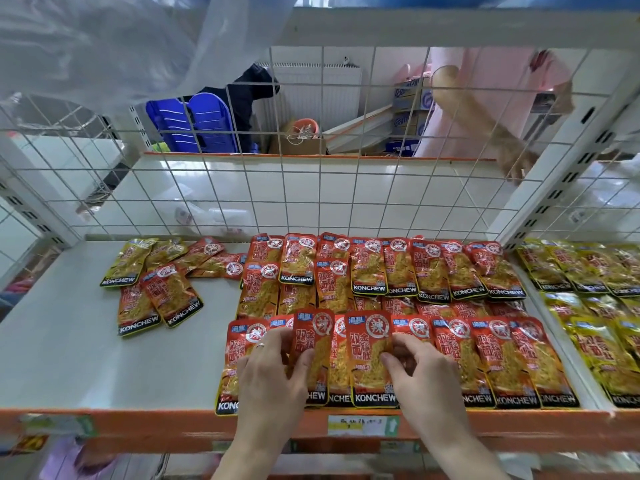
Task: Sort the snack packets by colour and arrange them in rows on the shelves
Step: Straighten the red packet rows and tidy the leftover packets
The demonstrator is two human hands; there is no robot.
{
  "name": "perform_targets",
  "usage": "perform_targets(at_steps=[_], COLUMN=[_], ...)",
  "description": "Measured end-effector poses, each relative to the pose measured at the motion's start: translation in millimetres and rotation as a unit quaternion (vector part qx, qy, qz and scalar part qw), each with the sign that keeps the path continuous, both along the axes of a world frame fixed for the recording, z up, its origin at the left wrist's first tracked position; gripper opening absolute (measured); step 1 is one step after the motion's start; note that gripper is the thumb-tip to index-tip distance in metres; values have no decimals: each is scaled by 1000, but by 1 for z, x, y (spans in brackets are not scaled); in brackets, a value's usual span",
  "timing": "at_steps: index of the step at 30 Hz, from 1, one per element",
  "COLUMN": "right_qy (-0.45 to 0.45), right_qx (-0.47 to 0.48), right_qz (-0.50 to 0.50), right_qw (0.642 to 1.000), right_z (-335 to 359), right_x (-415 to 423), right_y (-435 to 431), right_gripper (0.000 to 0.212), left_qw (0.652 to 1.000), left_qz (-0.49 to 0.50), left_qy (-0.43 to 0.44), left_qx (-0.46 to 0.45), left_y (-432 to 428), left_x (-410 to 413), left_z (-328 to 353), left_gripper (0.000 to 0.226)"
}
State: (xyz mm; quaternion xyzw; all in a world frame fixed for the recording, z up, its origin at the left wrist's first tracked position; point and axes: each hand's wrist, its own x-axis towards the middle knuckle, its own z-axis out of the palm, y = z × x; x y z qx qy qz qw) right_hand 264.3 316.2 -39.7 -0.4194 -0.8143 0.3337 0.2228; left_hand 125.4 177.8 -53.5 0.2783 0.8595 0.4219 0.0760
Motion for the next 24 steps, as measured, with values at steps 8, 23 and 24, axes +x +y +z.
perform_targets(at_steps=[8,23,24], right_qy=[-44,-65,-68], right_qx=[118,121,120], right_qz=[-34,-44,-45], right_qw=[991,990,989], right_z=[-21,-35,-36], right_x=[2,4,4], right_y=[-2,-3,-3], right_gripper=[37,41,41], left_qw=[984,971,969], left_qz=[24,-14,-19], left_qy=[125,187,192], left_qx=[-122,-151,-155], left_y=[-1,-10,-10], left_x=[-5,3,3], left_z=[-22,-39,-39], left_gripper=[45,55,54])
